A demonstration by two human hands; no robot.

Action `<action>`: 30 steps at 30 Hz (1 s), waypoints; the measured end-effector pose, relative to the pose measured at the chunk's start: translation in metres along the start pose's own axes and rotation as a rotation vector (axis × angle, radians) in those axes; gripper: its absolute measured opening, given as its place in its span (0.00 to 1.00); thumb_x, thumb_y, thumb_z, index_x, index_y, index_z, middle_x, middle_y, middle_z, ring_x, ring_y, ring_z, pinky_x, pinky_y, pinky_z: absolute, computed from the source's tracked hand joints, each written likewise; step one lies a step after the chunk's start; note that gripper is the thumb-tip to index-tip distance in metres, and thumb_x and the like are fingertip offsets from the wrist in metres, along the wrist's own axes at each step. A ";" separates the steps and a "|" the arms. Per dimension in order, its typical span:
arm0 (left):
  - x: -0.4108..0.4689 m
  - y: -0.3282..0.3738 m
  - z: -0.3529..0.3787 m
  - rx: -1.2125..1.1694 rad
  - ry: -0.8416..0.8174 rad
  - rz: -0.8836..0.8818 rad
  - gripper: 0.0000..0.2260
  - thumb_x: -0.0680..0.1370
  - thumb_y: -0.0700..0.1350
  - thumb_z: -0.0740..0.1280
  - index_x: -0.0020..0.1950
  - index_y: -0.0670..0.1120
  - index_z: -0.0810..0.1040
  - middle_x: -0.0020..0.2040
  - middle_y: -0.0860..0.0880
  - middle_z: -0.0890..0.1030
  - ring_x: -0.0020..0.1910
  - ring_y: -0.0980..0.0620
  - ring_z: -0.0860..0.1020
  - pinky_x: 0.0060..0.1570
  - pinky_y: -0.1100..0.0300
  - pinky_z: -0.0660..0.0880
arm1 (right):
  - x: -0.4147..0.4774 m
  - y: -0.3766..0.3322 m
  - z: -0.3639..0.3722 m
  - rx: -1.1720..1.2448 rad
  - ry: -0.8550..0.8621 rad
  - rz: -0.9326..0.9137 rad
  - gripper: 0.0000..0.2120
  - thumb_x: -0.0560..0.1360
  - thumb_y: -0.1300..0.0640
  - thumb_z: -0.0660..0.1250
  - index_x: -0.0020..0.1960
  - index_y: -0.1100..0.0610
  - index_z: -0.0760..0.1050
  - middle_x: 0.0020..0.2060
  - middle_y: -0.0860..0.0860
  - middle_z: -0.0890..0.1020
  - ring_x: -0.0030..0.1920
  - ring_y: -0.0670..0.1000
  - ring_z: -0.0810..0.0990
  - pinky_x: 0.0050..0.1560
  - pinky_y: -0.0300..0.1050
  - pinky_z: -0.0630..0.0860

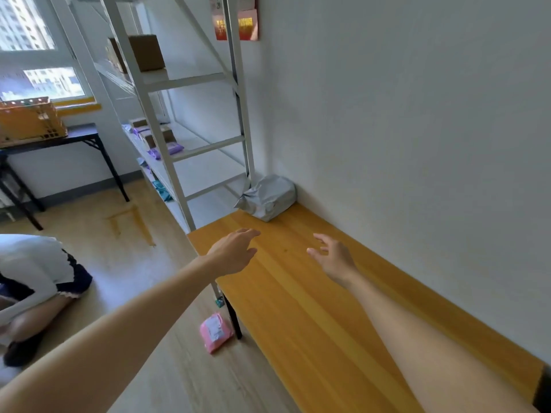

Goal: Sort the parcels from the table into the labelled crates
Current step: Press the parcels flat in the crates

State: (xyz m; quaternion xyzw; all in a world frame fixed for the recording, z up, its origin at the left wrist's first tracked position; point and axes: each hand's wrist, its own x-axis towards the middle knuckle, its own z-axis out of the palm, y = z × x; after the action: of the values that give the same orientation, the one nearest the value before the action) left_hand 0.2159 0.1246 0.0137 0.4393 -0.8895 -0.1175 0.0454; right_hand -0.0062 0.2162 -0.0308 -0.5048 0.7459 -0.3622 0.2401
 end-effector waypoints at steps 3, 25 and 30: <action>0.047 -0.025 0.000 0.007 -0.019 -0.024 0.22 0.82 0.46 0.60 0.76 0.50 0.62 0.74 0.50 0.66 0.71 0.48 0.67 0.66 0.54 0.67 | 0.053 0.006 0.015 0.020 -0.011 0.021 0.24 0.79 0.53 0.66 0.72 0.56 0.67 0.69 0.54 0.72 0.66 0.53 0.73 0.61 0.51 0.74; 0.388 -0.226 0.043 -0.184 -0.279 0.119 0.24 0.81 0.46 0.61 0.76 0.51 0.61 0.74 0.47 0.65 0.69 0.46 0.68 0.63 0.52 0.70 | 0.340 0.010 0.148 0.054 -0.001 0.374 0.26 0.79 0.49 0.64 0.74 0.54 0.64 0.71 0.52 0.69 0.67 0.53 0.71 0.65 0.50 0.71; 0.455 -0.257 0.068 -0.272 -0.401 0.076 0.33 0.77 0.54 0.67 0.78 0.48 0.56 0.75 0.46 0.63 0.70 0.43 0.67 0.64 0.45 0.70 | 0.399 0.011 0.173 0.147 -0.026 0.532 0.33 0.77 0.42 0.64 0.77 0.52 0.57 0.74 0.50 0.65 0.70 0.52 0.69 0.63 0.49 0.70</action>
State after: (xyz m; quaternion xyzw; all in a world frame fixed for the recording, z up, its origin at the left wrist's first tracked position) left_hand 0.1242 -0.3754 -0.1266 0.3631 -0.8726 -0.3192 -0.0692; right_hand -0.0371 -0.2022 -0.1441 -0.2768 0.8209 -0.3330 0.3724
